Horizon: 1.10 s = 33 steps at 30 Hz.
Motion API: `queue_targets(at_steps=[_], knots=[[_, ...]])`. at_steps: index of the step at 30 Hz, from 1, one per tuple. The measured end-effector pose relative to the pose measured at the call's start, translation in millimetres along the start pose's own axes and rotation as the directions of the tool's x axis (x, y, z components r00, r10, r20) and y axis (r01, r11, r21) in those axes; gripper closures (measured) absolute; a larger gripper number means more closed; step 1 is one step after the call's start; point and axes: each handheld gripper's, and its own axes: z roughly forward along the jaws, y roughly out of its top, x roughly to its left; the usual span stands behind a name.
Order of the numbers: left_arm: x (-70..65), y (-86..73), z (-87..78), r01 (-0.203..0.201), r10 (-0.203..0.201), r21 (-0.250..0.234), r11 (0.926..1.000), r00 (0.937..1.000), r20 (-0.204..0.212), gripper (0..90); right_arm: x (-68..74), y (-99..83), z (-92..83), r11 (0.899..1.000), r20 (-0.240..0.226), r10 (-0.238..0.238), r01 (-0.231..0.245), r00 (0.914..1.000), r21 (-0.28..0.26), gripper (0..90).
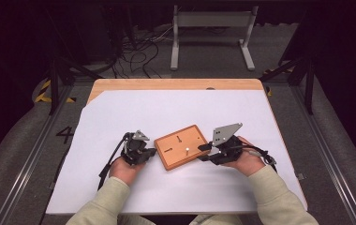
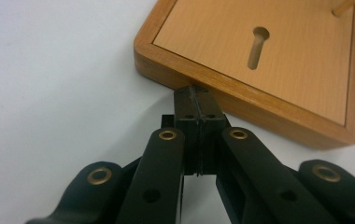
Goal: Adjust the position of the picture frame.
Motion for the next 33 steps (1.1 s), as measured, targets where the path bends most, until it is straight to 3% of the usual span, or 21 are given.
queue_targets(at_steps=[2,12,17,19,22,26,33], knots=[[4.1,3.5,2.7,0.023,-0.023,-0.008,0.9997,0.9997,0.000,89.4,0.8,-2.6,-1.6,1.000,0.004,0.005,-0.005,1.0000,0.006,62.1],[10.2,22.8,17.4,0.012,-0.013,-0.024,0.9996,0.9981,-0.061,89.2,11.1,-12.0,-8.5,0.999,0.022,0.027,-0.028,0.9994,0.015,62.7],[18.2,28.5,25.2,0.027,-0.028,-0.051,0.9983,0.9992,-0.029,89.2,18.6,-17.1,-12.5,0.999,0.027,0.037,-0.037,0.9990,0.019,62.8],[18.0,34.3,28.3,0.006,-0.009,-0.048,0.9988,0.9984,-0.057,89.1,21.8,-20.2,-13.5,0.999,0.031,0.048,-0.049,0.9984,0.021,62.8],[18.4,35.7,32.8,0.008,-0.011,-0.070,0.9975,0.9986,-0.051,88.5,24.4,-25.2,-13.2,0.998,0.035,0.056,-0.057,0.9978,0.034,62.7],[25.5,35.2,31.2,0.053,-0.053,-0.088,0.9947,0.9986,-0.006,84.0,25.2,-27.8,-14.4,0.997,0.047,0.071,-0.073,0.9964,0.032,62.5],[20.5,34.2,12.8,0.019,-0.021,-0.088,0.9959,0.9997,-0.013,77.1,23.8,-25.4,-13.2,0.997,0.067,0.066,-0.068,0.9955,0.021,63.0]])
